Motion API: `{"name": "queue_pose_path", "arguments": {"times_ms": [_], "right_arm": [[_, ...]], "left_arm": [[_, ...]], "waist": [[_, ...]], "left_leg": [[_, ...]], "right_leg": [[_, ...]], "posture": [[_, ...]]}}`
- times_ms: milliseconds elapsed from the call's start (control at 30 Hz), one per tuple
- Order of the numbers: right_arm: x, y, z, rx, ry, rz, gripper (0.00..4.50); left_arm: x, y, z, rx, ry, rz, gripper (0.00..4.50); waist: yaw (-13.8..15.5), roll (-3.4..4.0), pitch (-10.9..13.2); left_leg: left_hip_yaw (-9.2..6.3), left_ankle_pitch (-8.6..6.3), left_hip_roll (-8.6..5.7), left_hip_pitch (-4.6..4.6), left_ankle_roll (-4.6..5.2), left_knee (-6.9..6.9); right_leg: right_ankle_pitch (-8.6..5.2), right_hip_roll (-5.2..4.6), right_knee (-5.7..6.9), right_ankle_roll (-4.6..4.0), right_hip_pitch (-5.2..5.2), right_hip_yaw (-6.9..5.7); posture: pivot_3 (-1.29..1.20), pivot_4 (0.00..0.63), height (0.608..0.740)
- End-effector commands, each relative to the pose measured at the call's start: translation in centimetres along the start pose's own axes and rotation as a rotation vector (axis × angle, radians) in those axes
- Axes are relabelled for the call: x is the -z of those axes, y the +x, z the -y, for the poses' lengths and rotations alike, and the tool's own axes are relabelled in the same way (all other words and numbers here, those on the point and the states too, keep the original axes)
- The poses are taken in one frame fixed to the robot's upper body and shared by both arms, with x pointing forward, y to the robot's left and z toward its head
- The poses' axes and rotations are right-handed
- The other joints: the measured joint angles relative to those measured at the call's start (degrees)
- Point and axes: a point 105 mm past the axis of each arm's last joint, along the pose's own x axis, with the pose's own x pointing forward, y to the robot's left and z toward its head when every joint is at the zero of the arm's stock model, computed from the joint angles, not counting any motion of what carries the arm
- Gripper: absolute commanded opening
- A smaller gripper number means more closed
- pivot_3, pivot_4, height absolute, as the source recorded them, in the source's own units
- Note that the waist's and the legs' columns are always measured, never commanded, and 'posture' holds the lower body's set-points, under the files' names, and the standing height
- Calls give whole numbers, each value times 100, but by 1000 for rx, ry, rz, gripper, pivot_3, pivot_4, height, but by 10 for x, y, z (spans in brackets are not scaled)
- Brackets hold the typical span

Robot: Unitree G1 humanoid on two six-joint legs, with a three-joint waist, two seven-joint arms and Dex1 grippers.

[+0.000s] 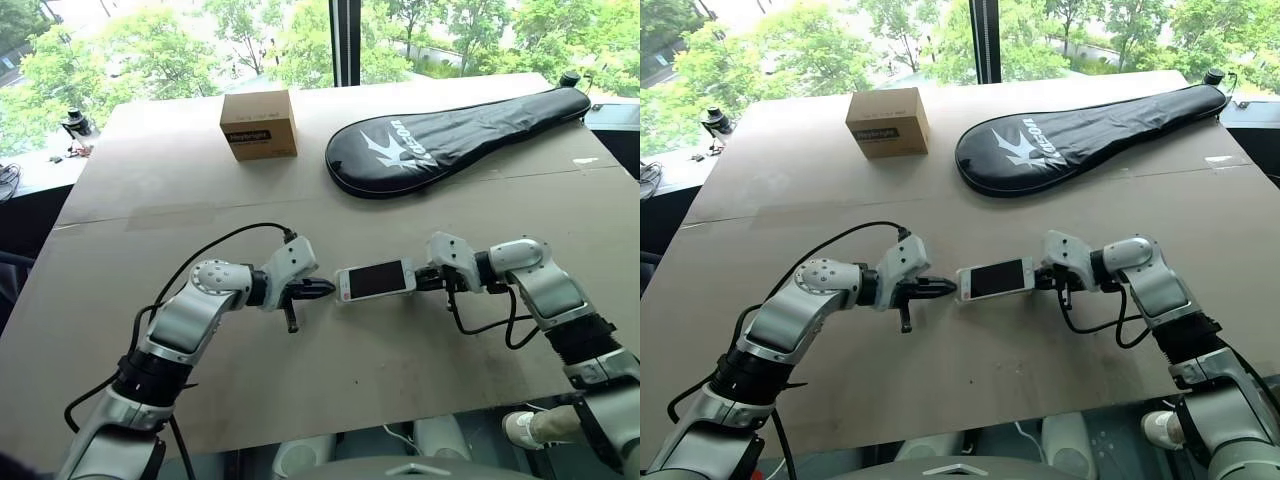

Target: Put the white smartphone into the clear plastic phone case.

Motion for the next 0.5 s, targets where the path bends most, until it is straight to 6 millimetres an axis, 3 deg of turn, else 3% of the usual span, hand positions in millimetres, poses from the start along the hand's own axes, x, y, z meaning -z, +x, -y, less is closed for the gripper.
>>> {"name": "queue_pose_path", "arguments": {"times_ms": [33, 200, 333, 500], "right_arm": [[3, -13, 8, 26, -52, -40, 11], [15, -32, 26, 84, -32, -102, 11], [11, -51, 29, 105, -9, -100, 11], [-2, -54, 26, 90, 6, -63, 11]], "left_arm": [[1, 10, 10, 39, -4, 10, 0], [4, 9, 11, 36, -5, 5, 0], [3, 10, 11, 35, -4, 11, 0], [1, 13, 11, 39, 1, 19, 0]], "waist": [[4, 0, 0], [-1, 0, 0], [4, 0, 0], [-4, 1, 0]], "left_leg": [[1, 0, 0, 3, 0, 0], [-1, -1, -4, 6, 1, 11], [-13, 0, -2, 2, 0, 10], [-26, -1, -3, 2, 1, 10]], "right_leg": [[0, 0, -1, 0, 6, -3], [-1, -4, -9, 0, 21, -12], [-1, -4, -9, -1, 21, -26], [-1, -7, -11, 0, 21, -25]], "posture": [[0, 150, 740], [0, 150, 740], [0, 150, 740], [0, 150, 740]]}}
